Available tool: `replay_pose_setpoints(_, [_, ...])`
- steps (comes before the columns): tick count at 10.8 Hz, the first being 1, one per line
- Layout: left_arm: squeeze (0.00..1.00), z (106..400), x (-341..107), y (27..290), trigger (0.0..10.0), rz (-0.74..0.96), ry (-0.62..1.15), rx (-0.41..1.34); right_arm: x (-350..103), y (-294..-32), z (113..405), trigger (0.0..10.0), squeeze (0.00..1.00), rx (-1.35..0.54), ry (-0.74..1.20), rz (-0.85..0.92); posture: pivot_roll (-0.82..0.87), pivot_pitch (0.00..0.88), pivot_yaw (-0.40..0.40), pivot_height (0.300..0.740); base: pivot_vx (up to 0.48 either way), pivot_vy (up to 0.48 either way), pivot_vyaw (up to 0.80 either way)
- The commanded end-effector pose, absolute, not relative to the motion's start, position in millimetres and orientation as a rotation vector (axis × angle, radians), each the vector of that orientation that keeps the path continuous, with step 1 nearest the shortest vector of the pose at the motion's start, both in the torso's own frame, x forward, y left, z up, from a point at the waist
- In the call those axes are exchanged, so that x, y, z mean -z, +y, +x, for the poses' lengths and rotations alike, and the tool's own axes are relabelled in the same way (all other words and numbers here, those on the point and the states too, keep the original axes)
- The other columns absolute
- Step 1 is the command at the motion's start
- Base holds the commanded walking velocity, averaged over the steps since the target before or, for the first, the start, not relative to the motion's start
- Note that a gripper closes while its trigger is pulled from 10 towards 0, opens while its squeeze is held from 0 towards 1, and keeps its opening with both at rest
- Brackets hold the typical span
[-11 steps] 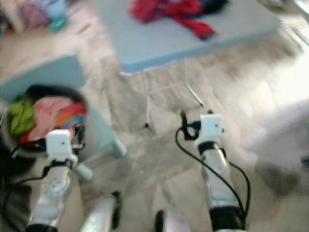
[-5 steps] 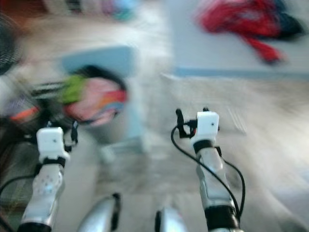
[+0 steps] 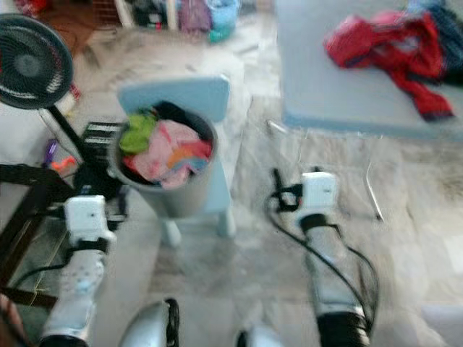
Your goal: Hang hanger
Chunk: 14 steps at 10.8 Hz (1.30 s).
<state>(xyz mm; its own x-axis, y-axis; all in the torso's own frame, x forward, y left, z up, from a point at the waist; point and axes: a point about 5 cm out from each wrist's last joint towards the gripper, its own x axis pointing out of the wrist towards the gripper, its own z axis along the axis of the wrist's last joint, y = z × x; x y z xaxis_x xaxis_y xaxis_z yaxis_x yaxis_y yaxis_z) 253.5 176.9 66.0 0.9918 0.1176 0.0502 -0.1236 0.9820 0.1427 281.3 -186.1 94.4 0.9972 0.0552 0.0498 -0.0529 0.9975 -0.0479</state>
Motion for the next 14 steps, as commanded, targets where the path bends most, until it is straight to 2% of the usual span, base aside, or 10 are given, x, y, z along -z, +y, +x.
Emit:
replay_pose_setpoints(1, [0.00, 252, -65, 182, 10.0, 0.147, -0.034, -0.131, -98, -180, 283, 10.0, 0.00, -0.073, -0.071, -0.038, 0.00, 0.189, -0.057, 0.740, 0.442, 0.000, 0.00])
replay_pose_setpoints(6, [0.00, 254, -64, 181, 10.0, 0.150, -0.033, -0.129, -99, -177, 283, 10.0, 0.00, -0.083, -0.075, -0.042, 0.00, 0.192, -0.056, 0.740, 0.433, 0.000, 0.00])
replay_pose_setpoints(10, [0.00, 251, -50, 191, 10.0, 0.151, 0.060, -0.232, -100, -179, 281, 10.0, 0.00, -0.094, -0.073, -0.045, 0.00, 0.208, -0.073, 0.740, 0.000, 0.000, 0.00])
replay_pose_setpoints(12, [0.00, 249, -40, 192, 10.0, 0.144, 0.118, -0.236, -98, -178, 277, 10.0, 0.00, -0.119, -0.059, -0.064, -0.01, 0.226, -0.089, 0.740, 0.000, 0.000, 0.73])
replay_pose_setpoints(14, [0.00, 255, -31, 194, 10.0, 0.108, 0.190, -0.225, -98, -183, 273, 10.0, 0.00, -0.107, -0.052, -0.070, -0.04, 0.234, -0.100, 0.740, 0.000, 0.000, 0.00])
